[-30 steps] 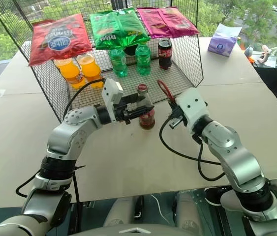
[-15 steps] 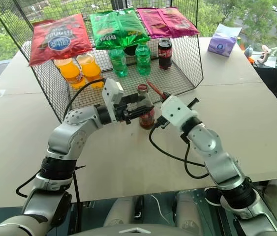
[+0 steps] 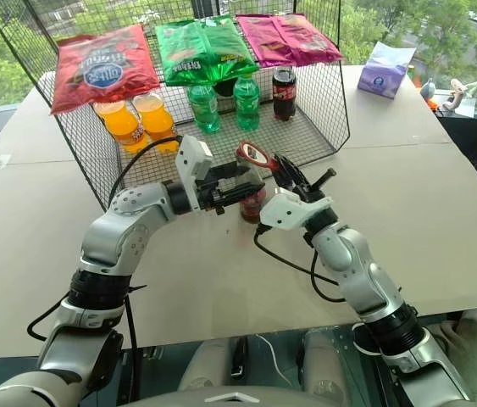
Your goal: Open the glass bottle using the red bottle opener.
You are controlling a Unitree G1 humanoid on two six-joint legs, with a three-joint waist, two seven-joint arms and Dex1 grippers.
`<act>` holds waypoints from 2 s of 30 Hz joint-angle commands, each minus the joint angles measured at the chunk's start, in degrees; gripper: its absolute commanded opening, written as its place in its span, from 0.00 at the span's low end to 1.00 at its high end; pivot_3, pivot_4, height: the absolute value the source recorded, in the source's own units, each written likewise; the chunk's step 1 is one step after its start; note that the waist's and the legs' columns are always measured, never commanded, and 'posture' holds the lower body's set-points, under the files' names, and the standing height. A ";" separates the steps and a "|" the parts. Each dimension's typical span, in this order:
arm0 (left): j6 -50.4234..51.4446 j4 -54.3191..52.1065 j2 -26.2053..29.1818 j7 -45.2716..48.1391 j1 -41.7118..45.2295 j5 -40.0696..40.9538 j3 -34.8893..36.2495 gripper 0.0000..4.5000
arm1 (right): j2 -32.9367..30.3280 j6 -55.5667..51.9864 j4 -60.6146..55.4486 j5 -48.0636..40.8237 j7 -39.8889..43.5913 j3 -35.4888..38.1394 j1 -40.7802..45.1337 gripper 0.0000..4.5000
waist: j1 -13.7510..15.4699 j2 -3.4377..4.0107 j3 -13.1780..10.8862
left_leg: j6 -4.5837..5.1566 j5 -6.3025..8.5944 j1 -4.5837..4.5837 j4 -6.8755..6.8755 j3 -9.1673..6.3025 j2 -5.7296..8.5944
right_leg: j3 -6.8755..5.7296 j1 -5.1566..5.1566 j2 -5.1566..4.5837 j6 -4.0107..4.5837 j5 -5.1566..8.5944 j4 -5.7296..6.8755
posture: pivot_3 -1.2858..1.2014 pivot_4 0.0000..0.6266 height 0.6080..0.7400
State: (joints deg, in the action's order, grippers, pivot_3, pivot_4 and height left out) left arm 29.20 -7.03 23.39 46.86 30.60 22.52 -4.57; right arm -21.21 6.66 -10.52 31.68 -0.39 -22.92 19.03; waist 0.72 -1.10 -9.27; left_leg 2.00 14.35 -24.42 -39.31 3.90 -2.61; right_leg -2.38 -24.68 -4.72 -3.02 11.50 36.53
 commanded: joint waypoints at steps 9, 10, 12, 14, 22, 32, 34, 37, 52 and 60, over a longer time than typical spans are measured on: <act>0.53 0.16 -1.88 -1.10 3.70 1.31 0.68 0.49 | 3.79 1.37 10.15 12.83 -4.46 -4.77 -0.75 0.00 | -0.14 0.00 0.03 | 0.23 0.14 0.72 0.05 0.09 -0.02 | 0.12 0.58 0.00 0.06 0.25 0.08 | 0.52 0.24 1.00; 0.57 0.28 -1.98 -1.15 3.81 1.33 0.70 0.49 | 4.30 1.47 10.50 12.81 -4.62 -4.85 -0.90 0.00 | -0.14 0.00 0.04 | 0.23 0.14 0.75 0.04 0.09 -0.02 | 0.12 0.61 0.00 0.06 0.25 0.09 | 0.52 0.24 1.00; 0.55 0.41 -2.21 -1.24 3.97 1.36 0.73 0.49 | 6.59 0.91 11.25 10.79 -5.34 -4.00 -1.82 0.00 | -0.15 -0.02 0.08 | 0.24 0.14 0.79 0.04 0.08 -0.01 | 0.12 0.66 -0.01 0.08 0.24 0.09 | 0.52 0.24 1.00; 0.55 0.40 -2.42 -1.24 4.07 1.29 0.71 0.49 | 8.09 0.89 11.77 9.77 -6.02 -3.12 -2.27 0.00 | -0.11 -0.01 0.09 | 0.24 0.14 0.79 0.05 0.06 -0.02 | 0.12 0.66 0.00 0.09 0.24 0.10 | 0.52 0.24 1.00; 0.68 0.34 -2.61 -1.22 4.29 1.21 0.62 0.49 | 8.33 2.70 14.80 12.91 -7.82 -4.12 -1.17 0.00 | -0.14 -0.01 0.09 | 0.24 0.14 0.78 0.04 0.03 0.02 | 0.15 0.66 0.00 0.14 0.21 0.10 | 0.52 0.24 1.00; 0.75 0.85 -1.04 -0.05 3.61 0.44 0.02 0.49 | -3.13 0.79 5.10 16.79 5.87 -1.08 2.09 0.00 | -0.04 0.00 0.10 | 0.25 0.15 0.78 0.04 0.01 0.04 | 0.16 0.67 0.00 0.10 0.24 0.10 | 0.52 0.24 1.00; 0.48 1.19 -0.82 0.16 3.47 0.11 -0.26 0.49 | -5.90 0.81 2.49 15.83 10.05 -0.22 2.83 0.00 | 0.04 0.00 0.10 | 0.25 0.15 0.78 0.04 0.02 0.04 | 0.16 0.68 0.00 0.07 0.25 0.09 | 0.52 0.24 1.00; 0.04 1.68 -0.74 0.55 3.35 -0.28 -0.54 0.49 | -9.09 1.02 -0.27 14.42 15.47 0.76 4.29 0.00 | 0.04 0.00 0.10 | 0.26 0.16 0.78 0.04 0.01 0.05 | 0.16 0.70 -0.01 0.06 0.26 0.07 | 0.52 0.24 1.00; -2.42 2.30 -0.98 1.39 2.42 -0.49 -0.42 0.49 | -9.27 -2.64 -4.38 4.31 28.22 5.34 11.78 0.00 | 0.03 0.02 0.07 | 0.28 0.17 0.69 0.08 -0.01 0.06 | 0.13 0.67 0.00 0.09 0.24 -0.05 | 0.52 0.24 1.00; -2.69 1.71 -0.85 1.33 1.90 -0.40 -0.15 0.49 | -6.61 -5.90 -7.89 2.35 28.50 7.82 12.49 0.00 | -0.01 0.02 0.05 | 0.28 0.17 0.68 0.08 0.00 0.06 | 0.13 0.64 0.00 0.09 0.24 -0.05 | 0.52 0.24 1.00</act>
State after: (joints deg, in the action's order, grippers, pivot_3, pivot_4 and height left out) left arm 28.12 -3.78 22.79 47.80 32.29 21.51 -5.25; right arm -28.72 2.32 -15.35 35.08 27.45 -16.88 30.73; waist 0.71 -1.08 -9.22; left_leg 2.28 14.51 -23.75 -39.23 3.91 -2.56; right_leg -2.25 -24.04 -4.72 -2.94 11.74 36.48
